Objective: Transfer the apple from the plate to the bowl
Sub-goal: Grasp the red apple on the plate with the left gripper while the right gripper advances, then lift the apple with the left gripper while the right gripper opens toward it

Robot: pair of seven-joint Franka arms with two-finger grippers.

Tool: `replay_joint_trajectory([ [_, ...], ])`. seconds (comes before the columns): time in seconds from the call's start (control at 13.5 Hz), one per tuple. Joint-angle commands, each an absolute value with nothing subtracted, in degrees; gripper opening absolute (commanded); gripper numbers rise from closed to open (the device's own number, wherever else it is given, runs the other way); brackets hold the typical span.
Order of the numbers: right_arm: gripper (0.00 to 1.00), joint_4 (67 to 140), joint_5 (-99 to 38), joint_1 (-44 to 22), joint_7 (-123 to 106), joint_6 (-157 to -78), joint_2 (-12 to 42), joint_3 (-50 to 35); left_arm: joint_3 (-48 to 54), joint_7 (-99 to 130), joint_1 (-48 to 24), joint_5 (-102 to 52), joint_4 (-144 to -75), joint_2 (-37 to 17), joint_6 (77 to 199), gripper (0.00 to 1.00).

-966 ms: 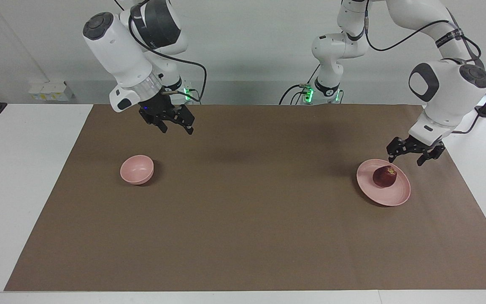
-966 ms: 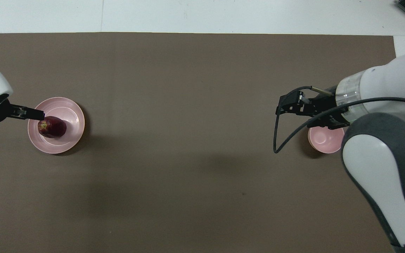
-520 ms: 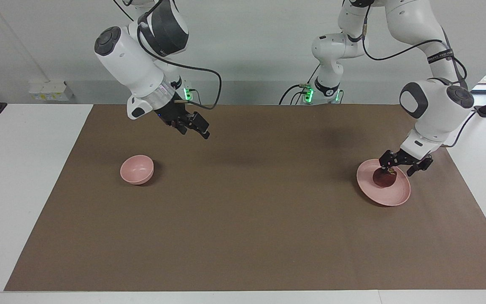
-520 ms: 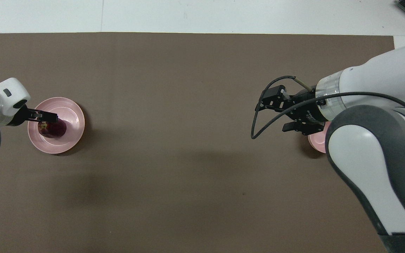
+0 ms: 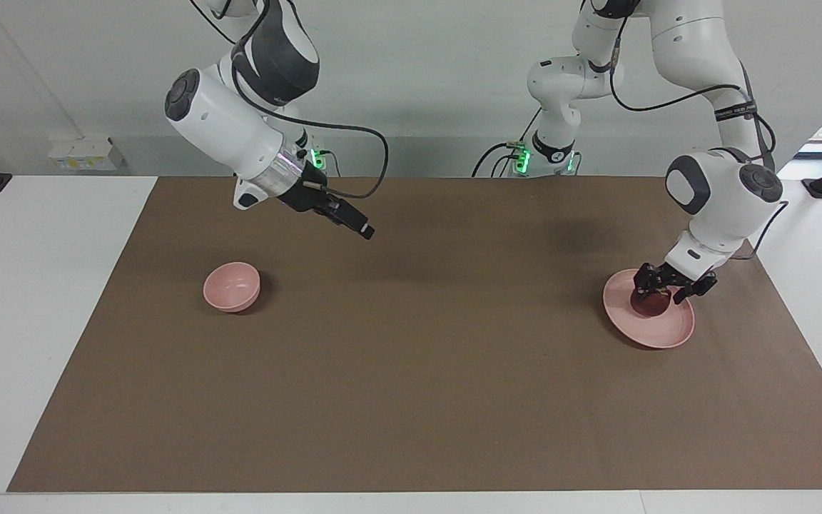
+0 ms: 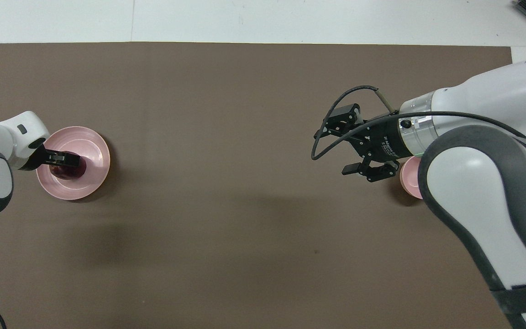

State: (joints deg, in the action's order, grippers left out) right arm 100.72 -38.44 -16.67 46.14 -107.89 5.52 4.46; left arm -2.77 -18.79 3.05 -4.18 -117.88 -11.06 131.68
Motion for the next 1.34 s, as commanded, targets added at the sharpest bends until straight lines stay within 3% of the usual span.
replay_joint_trajectory([
  [0.0, 1.0, 104.8, -45.8, -16.6, 52.0, -111.6, 5.0, 4.5, -2.4, -20.4, 3.8, -5.4, -119.9, -9.1, 131.9, 0.12],
  [0.07, 1.0, 105.7, -49.1, -16.7, 53.5, -112.6, 5.0, 4.5, -2.4, -20.5, 3.5, -5.4, -119.9, -9.1, 131.7, 0.0],
  [0.59, 1.0, 108.6, -62.3, -16.7, 61.8, -113.7, 4.5, 4.5, -0.8, -20.7, 2.0, -5.4, -115.1, -8.7, 129.0, 0.0],
  [0.89, 1.0, 109.2, -66.6, -17.6, 67.1, -112.3, 4.0, 4.4, 0.1, -20.4, 1.0, -18.1, -108.2, -8.9, 120.7, 0.0],
  [1.26, 1.0, 112.0, -73.4, -18.9, 71.4, -113.6, 3.3, 4.2, 5.4, -20.0, 0.4, -27.5, -105.5, -8.7, 118.8, 0.0],
])
